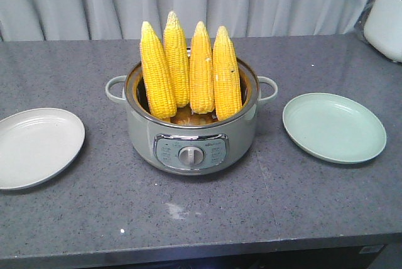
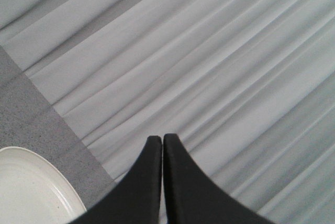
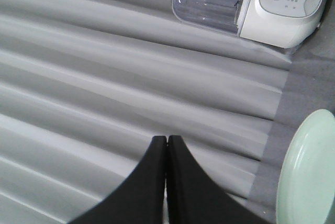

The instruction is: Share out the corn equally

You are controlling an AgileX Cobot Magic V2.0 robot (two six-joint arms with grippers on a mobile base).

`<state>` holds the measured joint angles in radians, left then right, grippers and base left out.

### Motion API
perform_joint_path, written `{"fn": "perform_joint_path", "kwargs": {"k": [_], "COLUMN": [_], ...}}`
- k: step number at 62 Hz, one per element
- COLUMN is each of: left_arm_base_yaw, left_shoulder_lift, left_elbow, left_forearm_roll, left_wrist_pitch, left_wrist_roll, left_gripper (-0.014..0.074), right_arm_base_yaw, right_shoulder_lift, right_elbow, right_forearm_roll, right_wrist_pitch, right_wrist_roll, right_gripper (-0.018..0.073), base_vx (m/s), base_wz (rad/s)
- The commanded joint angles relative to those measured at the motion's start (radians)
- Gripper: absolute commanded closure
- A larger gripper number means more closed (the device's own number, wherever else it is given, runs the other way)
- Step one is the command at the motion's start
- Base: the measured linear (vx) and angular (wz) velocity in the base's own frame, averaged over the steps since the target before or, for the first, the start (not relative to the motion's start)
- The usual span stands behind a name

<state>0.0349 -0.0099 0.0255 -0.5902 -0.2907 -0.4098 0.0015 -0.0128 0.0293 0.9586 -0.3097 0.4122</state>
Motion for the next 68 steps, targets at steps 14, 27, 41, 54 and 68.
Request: {"fn": "perform_joint_path", "kwargs": {"k": [14, 27, 41, 54, 68], "left_arm_base_yaw": [0.000, 0.000, 0.000, 0.000, 0.000], "left_shoulder_lift": [-0.017, -0.015, 0.047, 0.174, 0.301], "left_elbow": [-0.105, -0.309, -0.437, -0.536, -0.565], "left_forearm_roll": [0.082, 0.315, 0.366, 0.302, 0.017], "left_wrist_pitch": [0.087, 0.318, 0.452, 0.615, 0.613], "left_wrist_roll": [-0.111, -0.111, -0.101, 0.059, 0.410], "left_gripper": [0.0603, 0.0603, 0.0603, 0.0603, 0.0603], "right_arm_base_yaw": [-0.002, -0.002, -0.002, -0.002, -0.002], "right_shoulder_lift": [0.015, 0.171, 0.368, 0.458, 0.461], "right_elbow": [-0.159, -0.417, -0.606, -0.625, -0.625], "right_forearm_roll": [-0.342, -0.610, -0.688, -0.687, -0.683], "right_wrist_pitch": [0.259, 0.538, 0.691, 0.642, 0.595], "right_wrist_roll": [-0.138, -0.281, -0.566, -0.681, -0.679], "right_gripper": [0.0564, 0.0564, 0.0564, 0.0564, 0.0564], "base_vx": [0.00, 0.00, 0.00, 0.00, 0.00], "base_wz": [0.00, 0.00, 0.00, 0.00, 0.00]}}
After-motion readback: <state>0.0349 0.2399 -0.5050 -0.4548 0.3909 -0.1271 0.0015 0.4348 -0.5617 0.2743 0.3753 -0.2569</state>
